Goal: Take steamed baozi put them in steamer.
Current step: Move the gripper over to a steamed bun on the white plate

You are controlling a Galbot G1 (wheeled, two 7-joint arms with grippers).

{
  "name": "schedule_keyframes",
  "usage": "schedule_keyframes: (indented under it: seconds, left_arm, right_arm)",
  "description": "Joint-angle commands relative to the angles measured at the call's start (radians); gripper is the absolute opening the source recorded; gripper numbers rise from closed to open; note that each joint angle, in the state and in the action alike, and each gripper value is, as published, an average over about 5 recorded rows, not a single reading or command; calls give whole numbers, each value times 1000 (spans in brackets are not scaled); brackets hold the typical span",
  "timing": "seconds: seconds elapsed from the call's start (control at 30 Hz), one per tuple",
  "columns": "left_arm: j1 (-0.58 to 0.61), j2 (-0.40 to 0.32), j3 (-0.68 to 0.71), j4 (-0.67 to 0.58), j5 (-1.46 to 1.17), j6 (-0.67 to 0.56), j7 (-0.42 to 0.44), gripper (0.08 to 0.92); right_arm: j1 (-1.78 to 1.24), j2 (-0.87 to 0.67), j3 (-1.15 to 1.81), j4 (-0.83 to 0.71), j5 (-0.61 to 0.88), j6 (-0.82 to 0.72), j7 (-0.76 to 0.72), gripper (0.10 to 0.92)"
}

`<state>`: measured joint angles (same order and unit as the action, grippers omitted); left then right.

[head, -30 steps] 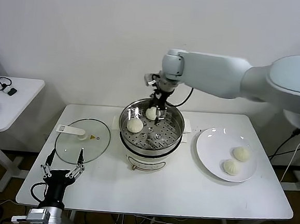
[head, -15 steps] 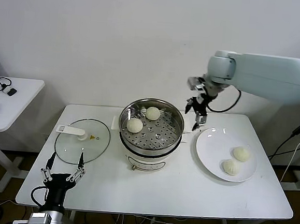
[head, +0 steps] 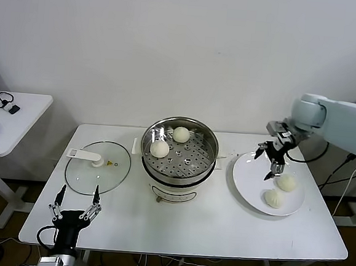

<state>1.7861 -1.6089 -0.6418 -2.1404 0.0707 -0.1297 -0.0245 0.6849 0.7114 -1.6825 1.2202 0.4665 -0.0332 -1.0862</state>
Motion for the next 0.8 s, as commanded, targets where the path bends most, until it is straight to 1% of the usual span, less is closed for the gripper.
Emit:
schedule_keyframes:
  seconds: [0.03, 0.33, 0.8]
  left_arm:
    - [4, -12, -4, 6, 11, -4, -2, 823]
    - [5, -7, -11, 7, 12, -1, -1, 823]
    - [1, -4, -11, 12, 10, 0, 1, 823]
  right_arm:
    - [-261, -97, 193, -102, -173, 66, -4, 823]
    - [-370, -68, 295, -202, -236, 82, -5, 823]
    - [-415, -50, 330, -240, -254, 95, -10, 823]
